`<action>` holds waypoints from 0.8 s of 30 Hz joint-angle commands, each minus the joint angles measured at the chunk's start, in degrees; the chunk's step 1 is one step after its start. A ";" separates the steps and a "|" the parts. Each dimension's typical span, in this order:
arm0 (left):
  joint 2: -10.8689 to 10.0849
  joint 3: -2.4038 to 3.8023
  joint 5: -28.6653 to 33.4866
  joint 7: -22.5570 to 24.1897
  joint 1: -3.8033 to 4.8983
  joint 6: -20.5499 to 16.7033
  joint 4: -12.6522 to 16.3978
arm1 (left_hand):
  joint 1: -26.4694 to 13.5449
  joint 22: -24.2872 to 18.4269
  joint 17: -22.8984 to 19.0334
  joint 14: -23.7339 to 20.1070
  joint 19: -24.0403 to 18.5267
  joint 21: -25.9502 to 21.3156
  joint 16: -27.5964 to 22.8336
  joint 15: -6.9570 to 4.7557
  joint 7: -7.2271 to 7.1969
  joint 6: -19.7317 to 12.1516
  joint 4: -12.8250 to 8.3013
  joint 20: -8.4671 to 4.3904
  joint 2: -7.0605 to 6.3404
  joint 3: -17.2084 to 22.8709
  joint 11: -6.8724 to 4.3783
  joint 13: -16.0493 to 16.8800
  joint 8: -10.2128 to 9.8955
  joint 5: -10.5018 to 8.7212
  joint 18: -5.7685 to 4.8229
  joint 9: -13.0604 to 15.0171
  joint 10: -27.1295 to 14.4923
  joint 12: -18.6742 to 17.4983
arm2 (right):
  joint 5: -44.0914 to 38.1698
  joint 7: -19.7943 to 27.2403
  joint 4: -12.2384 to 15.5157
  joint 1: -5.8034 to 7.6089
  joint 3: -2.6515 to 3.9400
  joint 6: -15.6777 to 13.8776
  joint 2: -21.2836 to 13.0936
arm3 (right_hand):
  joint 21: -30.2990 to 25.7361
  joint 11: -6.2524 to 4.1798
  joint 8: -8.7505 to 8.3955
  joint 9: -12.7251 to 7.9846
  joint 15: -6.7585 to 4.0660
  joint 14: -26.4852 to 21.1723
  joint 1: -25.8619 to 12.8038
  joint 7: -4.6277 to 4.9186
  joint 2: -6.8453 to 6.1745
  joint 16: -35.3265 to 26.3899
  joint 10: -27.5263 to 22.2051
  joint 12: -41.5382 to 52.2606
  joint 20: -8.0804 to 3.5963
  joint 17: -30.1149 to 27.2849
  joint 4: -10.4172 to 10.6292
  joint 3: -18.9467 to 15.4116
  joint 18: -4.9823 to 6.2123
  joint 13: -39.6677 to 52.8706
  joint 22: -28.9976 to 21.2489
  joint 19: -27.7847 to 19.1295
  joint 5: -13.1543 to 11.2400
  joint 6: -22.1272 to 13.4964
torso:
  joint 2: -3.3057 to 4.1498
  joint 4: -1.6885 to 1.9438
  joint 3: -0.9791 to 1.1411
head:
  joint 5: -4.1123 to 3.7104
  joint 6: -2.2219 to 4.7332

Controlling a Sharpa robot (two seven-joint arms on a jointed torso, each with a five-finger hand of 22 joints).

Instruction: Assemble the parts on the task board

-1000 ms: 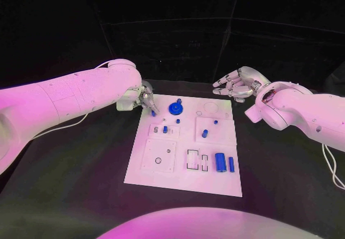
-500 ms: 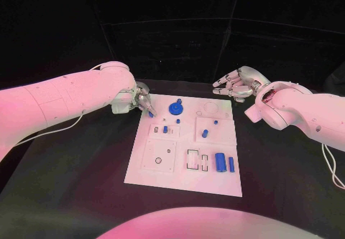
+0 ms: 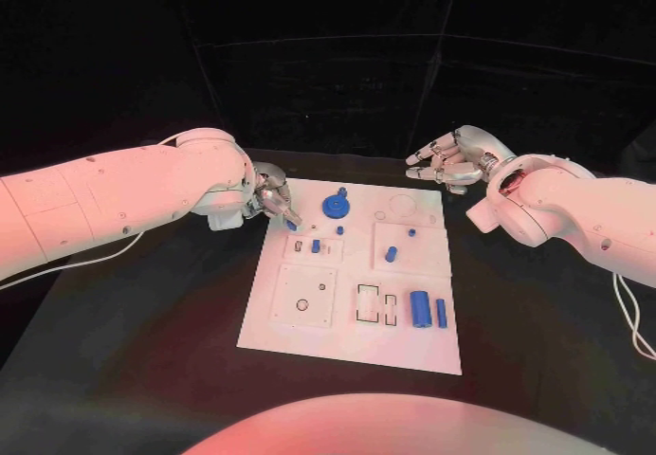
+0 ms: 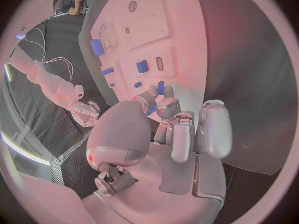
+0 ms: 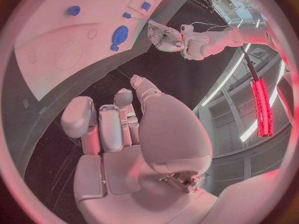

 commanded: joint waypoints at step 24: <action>-2.83 -0.07 -2.61 -0.30 -2.84 -4.93 6.26 | -1.04 0.18 15.09 6.15 0.55 -0.04 0.19 -0.30 -0.15 0.51 -5.96 -0.52 -0.22 6.93 0.02 0.25 0.51 0.16 0.06 0.17 0.70 0.31 | 0.17 0.69 -0.56 0.08 0.02 0.61 0.24 | -0.38 -0.01 0.25 -0.08 -0.14 1.93 -0.65 0.13 0.09 -0.36 -0.24 -0.08 -0.10 -0.04 0.00 0.44 0.37 0.09 -0.06 -0.34 0.23 -0.38 | 0.14 -0.16 0.10 | 0.60 -0.59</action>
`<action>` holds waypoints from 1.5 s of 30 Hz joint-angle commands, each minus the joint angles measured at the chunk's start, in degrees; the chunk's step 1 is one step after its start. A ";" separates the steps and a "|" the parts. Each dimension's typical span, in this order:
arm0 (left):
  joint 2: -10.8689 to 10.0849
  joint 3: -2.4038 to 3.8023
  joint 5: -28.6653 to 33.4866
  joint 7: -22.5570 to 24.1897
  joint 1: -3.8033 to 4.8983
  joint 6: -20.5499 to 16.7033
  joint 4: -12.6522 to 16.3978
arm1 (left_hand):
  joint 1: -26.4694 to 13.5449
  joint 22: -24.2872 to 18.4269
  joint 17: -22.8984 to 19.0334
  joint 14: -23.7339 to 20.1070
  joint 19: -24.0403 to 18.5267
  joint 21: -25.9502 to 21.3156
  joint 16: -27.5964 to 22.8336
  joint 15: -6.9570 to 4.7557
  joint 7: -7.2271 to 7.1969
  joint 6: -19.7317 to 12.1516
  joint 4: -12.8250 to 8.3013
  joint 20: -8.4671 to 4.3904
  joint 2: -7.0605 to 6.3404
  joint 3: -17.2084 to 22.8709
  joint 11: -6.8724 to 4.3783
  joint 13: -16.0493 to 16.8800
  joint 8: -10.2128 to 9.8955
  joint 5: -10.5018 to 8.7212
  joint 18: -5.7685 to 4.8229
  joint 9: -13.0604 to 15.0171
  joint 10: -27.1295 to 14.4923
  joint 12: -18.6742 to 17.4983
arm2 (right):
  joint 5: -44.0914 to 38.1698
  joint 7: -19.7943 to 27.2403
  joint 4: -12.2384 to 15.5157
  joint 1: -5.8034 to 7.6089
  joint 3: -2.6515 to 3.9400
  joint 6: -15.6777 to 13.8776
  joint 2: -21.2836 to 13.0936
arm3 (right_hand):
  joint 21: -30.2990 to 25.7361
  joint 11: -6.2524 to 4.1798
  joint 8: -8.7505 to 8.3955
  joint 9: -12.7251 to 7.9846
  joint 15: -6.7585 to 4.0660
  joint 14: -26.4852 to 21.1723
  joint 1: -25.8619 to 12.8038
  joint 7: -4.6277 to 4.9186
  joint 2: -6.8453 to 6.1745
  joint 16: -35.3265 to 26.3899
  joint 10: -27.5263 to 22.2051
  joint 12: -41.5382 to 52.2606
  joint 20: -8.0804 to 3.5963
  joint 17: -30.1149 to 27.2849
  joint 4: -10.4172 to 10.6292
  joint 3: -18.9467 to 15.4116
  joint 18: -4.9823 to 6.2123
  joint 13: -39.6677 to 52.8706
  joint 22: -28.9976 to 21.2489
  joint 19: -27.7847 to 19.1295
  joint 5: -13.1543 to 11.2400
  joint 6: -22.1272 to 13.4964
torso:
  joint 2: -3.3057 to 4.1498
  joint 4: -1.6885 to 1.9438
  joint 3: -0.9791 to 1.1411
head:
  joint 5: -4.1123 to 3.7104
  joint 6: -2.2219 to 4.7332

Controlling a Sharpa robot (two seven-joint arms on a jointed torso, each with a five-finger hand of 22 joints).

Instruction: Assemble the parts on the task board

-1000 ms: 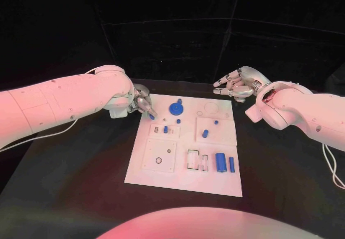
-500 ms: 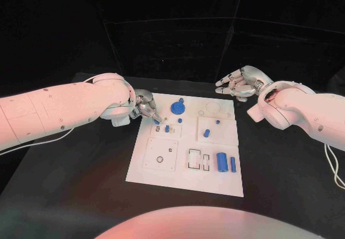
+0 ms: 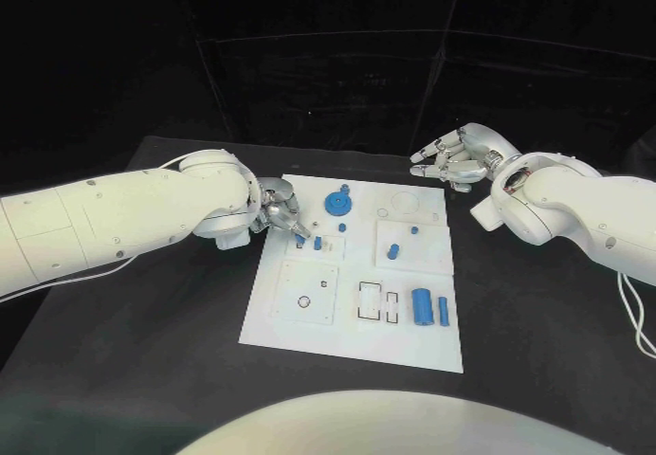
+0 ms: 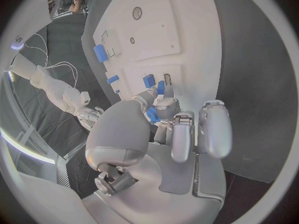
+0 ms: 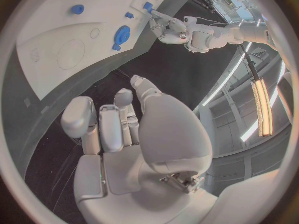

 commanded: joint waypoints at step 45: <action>0.16 -0.08 -2.29 -1.22 -0.25 4.41 0.04 | -0.55 -0.01 15.10 6.15 0.53 -0.13 0.19 -0.32 -0.08 0.25 -4.82 -0.55 0.50 5.82 0.01 0.02 0.42 0.16 0.07 0.13 0.33 0.28 | 0.15 0.57 0.11 0.10 0.03 0.51 0.02 | -0.44 0.01 0.26 -0.08 -0.14 1.94 -0.81 0.14 0.10 -0.38 -0.27 -0.10 -0.10 -0.04 0.07 0.55 0.39 0.04 -0.16 -0.37 0.27 -0.40 | 0.01 -0.05 -0.02 | 0.17 -0.71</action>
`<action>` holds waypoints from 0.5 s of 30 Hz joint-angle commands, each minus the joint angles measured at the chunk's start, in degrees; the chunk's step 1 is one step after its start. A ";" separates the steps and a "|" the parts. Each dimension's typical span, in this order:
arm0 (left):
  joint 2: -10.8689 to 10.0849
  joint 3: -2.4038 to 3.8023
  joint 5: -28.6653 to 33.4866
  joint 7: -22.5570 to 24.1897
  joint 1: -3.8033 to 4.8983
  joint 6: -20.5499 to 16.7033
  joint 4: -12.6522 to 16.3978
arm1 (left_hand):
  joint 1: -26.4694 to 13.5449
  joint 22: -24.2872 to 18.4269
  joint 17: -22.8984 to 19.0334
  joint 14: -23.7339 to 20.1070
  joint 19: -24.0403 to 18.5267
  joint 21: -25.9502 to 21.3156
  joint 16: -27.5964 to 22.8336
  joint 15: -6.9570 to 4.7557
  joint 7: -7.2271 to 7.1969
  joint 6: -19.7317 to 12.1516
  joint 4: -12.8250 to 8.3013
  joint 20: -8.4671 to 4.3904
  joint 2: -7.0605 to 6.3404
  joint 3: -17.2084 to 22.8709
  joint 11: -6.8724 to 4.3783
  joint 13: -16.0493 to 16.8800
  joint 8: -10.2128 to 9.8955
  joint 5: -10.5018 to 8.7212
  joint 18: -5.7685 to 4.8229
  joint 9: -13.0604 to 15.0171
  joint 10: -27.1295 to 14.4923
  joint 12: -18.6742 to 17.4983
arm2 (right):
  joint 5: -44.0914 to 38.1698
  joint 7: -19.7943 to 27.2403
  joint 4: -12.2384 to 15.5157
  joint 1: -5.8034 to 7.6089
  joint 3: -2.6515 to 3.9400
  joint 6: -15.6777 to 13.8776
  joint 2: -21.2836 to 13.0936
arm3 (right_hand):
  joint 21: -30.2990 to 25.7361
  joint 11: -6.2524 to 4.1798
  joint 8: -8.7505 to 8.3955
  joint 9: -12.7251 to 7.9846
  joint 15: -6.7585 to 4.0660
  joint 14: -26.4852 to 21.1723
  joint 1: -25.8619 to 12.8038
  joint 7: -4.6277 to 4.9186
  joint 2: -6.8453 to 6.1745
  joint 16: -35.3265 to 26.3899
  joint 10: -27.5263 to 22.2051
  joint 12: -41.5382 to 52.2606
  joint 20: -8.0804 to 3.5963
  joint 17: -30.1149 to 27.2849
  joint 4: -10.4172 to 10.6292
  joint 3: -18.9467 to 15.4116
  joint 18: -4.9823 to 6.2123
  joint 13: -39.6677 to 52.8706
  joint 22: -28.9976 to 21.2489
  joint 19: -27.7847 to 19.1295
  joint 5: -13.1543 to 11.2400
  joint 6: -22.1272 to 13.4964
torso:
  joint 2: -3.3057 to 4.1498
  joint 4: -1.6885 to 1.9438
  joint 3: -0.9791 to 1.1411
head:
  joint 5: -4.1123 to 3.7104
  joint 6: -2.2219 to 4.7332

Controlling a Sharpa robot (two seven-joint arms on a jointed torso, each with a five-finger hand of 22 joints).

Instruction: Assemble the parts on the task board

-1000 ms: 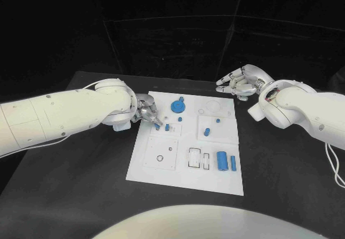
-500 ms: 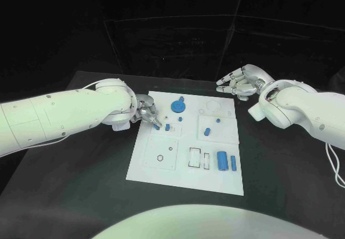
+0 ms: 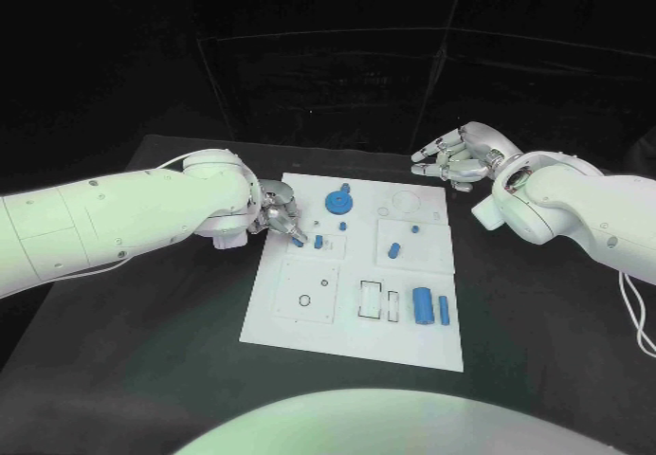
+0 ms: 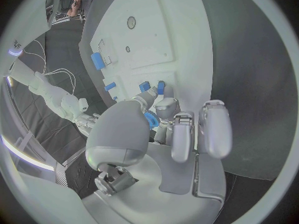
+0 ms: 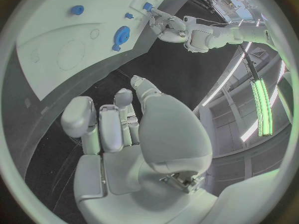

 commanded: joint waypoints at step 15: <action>0.86 -0.27 0.60 -0.43 -0.15 0.88 -0.70 | -3.93 0.40 15.10 6.15 0.72 0.10 0.19 -0.54 -0.49 1.18 -2.99 -0.69 -0.88 4.99 -0.30 0.24 1.18 0.14 0.00 0.34 0.70 0.51 | 0.15 0.46 0.33 0.10 0.04 0.21 -0.10 | -0.25 0.01 0.28 -0.07 -0.13 1.92 -0.71 0.15 -0.15 -0.47 -0.29 -0.09 -0.10 -0.14 -0.06 0.50 0.39 0.03 -0.12 -0.37 0.29 -0.42 | 0.01 -0.07 0.03 | -0.23 -0.17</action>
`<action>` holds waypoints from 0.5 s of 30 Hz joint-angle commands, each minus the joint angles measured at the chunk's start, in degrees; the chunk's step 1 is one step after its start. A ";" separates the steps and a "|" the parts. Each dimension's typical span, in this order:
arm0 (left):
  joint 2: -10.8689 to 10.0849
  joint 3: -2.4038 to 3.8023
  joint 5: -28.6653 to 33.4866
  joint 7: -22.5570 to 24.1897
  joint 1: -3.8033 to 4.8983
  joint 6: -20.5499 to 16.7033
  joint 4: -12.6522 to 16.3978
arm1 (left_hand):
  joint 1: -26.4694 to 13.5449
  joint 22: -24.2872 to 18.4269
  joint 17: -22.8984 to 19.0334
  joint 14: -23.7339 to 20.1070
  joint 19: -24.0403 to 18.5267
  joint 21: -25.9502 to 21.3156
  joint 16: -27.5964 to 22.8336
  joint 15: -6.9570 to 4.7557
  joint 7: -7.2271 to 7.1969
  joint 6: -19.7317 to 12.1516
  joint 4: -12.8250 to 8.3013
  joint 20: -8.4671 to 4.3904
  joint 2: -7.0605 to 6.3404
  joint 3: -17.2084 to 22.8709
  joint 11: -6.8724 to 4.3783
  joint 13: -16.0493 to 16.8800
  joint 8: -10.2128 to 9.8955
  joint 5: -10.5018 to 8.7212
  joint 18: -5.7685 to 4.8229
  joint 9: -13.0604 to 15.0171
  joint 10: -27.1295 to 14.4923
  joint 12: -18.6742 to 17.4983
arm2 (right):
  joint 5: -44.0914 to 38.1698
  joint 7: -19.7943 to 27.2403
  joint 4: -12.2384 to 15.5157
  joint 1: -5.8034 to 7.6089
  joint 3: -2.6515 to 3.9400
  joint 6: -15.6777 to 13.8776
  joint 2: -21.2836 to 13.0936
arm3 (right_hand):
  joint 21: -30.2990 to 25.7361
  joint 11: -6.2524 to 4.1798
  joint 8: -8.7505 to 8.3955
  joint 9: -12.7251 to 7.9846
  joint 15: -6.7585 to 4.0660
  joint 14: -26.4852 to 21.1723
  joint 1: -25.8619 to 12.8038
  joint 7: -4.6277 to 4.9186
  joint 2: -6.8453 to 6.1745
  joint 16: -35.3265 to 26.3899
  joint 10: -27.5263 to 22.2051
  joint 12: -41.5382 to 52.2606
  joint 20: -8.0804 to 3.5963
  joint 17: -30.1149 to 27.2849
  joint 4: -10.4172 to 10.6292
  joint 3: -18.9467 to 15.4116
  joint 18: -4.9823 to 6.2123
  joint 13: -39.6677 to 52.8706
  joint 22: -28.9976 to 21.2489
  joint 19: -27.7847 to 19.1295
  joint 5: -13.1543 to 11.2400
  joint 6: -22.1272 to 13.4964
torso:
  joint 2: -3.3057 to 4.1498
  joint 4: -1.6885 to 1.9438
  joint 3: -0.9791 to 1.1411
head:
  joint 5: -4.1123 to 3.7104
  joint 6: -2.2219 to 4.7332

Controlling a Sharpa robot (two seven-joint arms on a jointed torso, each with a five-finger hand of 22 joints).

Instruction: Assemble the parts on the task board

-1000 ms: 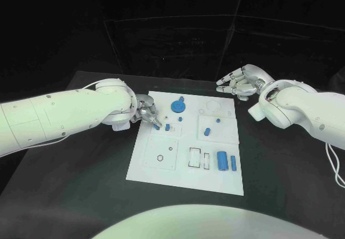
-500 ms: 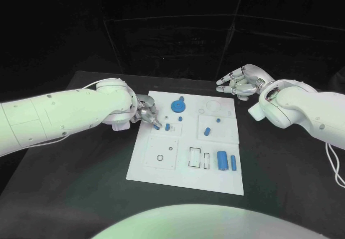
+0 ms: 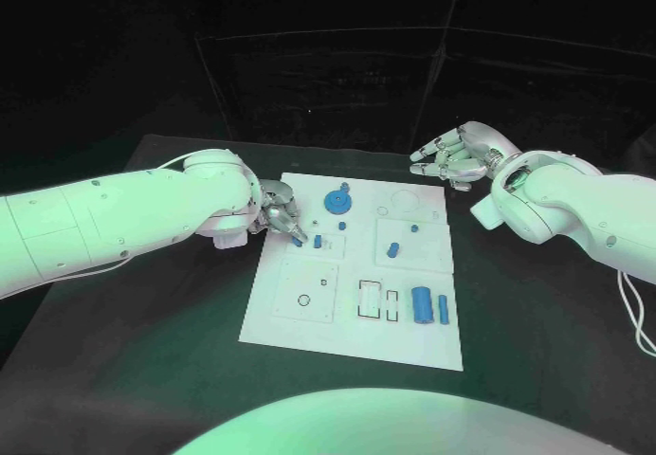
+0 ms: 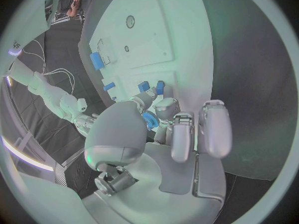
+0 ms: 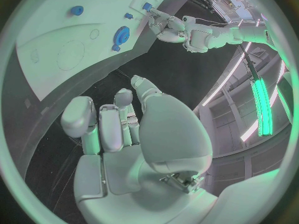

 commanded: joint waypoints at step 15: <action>0.60 -0.22 0.60 -0.46 -0.09 1.75 -0.71 | -3.98 0.79 15.10 5.94 1.04 0.58 0.19 -0.77 -0.86 1.89 1.18 -0.66 -1.26 -0.64 -0.45 0.84 1.28 0.27 -0.14 0.39 0.94 0.97 | 0.14 0.44 0.31 0.11 0.04 0.12 -0.10 | -0.26 0.01 0.28 -0.07 -0.13 1.92 -0.49 0.15 0.08 -0.18 -0.29 -0.09 -0.10 -0.05 0.10 0.34 0.39 0.03 -0.05 -0.38 0.29 -0.42 | -0.04 0.08 -0.05 | -0.32 -0.29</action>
